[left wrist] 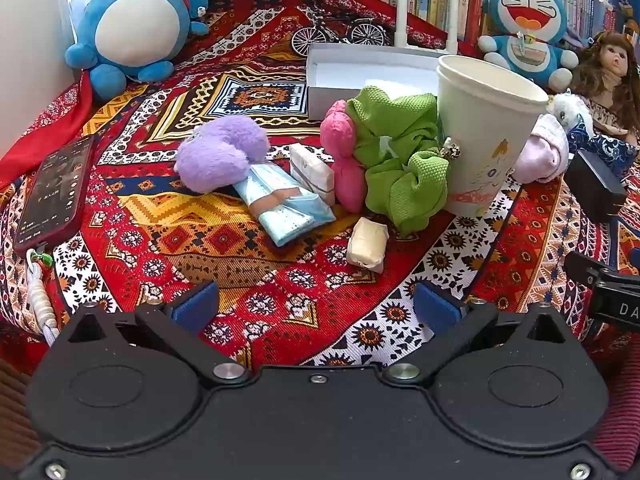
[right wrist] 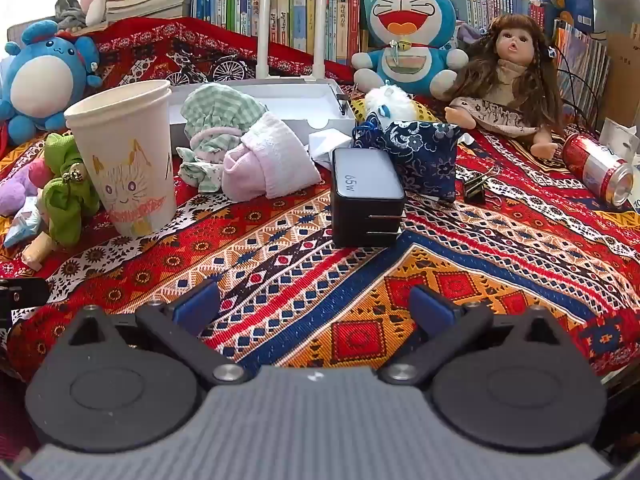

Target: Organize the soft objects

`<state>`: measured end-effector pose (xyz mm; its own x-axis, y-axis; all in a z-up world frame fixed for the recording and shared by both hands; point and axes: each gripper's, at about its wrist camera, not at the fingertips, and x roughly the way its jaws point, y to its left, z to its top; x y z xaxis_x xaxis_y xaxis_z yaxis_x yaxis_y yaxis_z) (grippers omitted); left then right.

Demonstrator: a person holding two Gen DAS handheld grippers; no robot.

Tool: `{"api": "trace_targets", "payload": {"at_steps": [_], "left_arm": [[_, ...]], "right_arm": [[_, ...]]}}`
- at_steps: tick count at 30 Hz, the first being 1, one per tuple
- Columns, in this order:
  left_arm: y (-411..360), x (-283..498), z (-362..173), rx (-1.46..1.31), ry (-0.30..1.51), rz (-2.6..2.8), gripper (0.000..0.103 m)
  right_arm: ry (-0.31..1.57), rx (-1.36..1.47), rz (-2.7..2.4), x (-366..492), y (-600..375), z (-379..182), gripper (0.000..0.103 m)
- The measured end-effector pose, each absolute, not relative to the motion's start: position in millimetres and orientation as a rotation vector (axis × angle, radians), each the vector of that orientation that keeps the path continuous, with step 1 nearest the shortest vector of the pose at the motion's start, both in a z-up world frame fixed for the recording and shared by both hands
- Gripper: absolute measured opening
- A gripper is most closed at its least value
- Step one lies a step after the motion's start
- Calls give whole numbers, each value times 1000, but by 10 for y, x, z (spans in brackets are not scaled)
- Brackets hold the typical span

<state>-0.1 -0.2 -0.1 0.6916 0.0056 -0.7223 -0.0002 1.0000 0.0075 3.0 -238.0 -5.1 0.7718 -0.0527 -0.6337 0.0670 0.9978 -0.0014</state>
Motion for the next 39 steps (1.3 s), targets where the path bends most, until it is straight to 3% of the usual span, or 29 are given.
{"api": "trace_targets", "payload": {"at_steps": [39], "left_arm": [[-1,0,0,4,809,2,103]], "right_arm": [[684,20,-65,28,-2380,-53,103]]}}
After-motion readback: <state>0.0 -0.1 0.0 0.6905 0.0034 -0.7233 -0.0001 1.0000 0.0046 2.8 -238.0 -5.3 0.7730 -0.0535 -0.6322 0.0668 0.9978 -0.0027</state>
